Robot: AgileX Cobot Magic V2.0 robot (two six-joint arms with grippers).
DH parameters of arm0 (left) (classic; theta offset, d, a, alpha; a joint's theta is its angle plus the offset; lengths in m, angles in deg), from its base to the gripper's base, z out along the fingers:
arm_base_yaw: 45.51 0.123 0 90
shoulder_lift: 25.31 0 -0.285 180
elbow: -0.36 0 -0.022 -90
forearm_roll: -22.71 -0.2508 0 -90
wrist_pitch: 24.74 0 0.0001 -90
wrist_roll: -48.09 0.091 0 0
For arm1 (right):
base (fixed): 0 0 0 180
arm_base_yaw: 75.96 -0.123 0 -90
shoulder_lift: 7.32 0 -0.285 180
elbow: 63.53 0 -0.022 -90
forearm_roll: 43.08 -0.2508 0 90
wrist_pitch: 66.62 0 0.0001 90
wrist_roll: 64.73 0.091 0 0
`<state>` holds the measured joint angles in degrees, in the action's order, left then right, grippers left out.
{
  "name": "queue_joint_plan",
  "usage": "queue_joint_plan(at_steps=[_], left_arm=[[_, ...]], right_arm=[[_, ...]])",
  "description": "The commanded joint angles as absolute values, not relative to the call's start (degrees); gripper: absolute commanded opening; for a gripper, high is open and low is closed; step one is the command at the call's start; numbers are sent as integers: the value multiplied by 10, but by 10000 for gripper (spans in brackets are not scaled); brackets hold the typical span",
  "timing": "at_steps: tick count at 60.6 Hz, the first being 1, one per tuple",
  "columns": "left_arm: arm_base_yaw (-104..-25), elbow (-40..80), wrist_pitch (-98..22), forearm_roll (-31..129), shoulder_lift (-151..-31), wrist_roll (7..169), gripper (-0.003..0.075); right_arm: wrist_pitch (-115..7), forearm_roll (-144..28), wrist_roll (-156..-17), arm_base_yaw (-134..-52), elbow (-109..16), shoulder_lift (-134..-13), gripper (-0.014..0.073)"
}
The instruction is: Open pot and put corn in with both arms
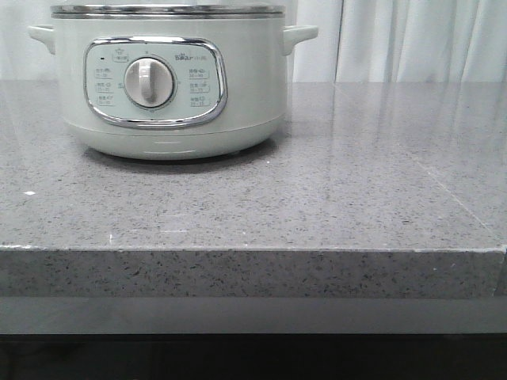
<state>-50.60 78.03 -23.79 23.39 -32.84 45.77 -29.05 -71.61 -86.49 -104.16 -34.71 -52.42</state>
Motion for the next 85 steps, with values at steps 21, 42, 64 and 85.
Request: queue_joint_plan(at_steps=[21,42,64,85], left_arm=[[-505,782,-188,239,-317,454,-20],[-505,782,-188,239,-317,454,-20],[-505,782,-188,239,-317,454,-20],[-505,782,-188,239,-317,454,-20]], right_arm=[[-328,-730,-867,-1041,-362,-524,-64],[-342,-724,-867,-1035,-354,-517,-64],[-586,-716,-867,-834,-104,-331,-64],[-610,-716,-867,-784,112,-140,-64]])
